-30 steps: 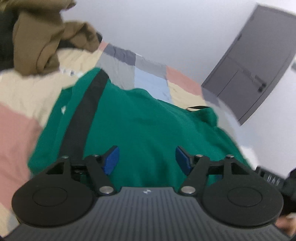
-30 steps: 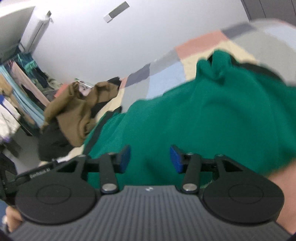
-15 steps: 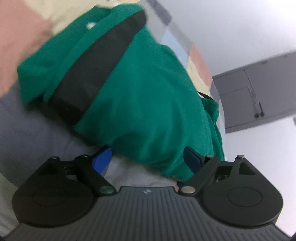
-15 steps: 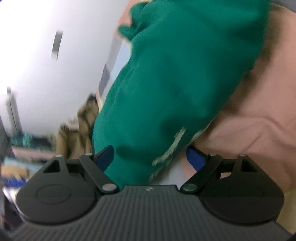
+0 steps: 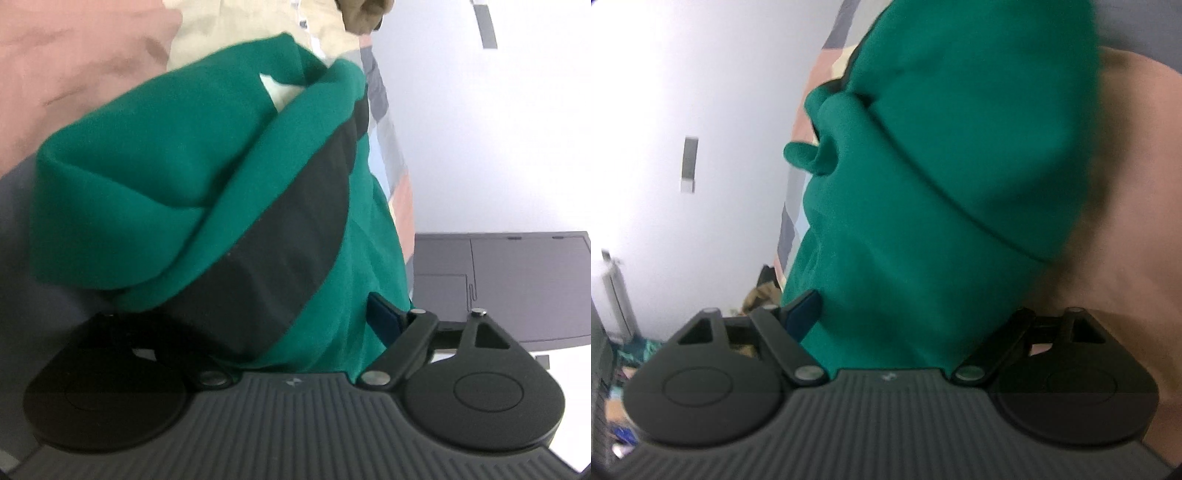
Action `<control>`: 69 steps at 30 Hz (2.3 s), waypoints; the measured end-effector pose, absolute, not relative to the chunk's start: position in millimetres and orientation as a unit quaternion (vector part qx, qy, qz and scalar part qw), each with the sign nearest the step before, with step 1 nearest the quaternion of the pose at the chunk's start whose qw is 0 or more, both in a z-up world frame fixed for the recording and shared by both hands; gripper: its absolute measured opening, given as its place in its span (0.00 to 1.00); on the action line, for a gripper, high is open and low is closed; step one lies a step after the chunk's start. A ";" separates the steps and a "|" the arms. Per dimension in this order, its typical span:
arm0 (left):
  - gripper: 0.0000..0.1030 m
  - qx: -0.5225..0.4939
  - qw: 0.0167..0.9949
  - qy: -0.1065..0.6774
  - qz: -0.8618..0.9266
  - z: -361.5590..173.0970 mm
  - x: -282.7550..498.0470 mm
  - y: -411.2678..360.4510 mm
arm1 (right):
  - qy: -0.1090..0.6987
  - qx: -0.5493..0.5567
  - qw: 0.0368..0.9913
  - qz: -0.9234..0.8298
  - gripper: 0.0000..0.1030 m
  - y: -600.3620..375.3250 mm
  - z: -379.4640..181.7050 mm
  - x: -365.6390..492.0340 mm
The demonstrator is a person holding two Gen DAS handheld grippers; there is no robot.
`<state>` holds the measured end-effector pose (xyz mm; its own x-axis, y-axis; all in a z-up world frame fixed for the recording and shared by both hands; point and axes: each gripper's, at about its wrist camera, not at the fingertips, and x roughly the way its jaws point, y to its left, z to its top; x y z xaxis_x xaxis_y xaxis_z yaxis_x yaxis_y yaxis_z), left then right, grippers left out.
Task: Fold large clothes
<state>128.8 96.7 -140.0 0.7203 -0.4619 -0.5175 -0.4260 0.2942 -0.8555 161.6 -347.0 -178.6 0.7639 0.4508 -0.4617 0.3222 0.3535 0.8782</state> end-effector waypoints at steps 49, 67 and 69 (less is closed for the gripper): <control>0.66 -0.342 0.878 0.312 -0.119 7.3 58.9 73.1 | 0.265 0.270 0.908 0.179 0.64 -336.1 -26.8 83.2; 0.66 -0.328 0.905 0.244 -0.119 -29.8 163.7 89.1 | 0.191 0.129 0.961 0.156 0.63 -306.6 -41.4 192.9; 0.66 -0.323 0.906 0.250 -0.110 -38.0 180.6 90.1 | 0.193 0.114 0.963 0.151 0.63 -301.3 -47.7 206.8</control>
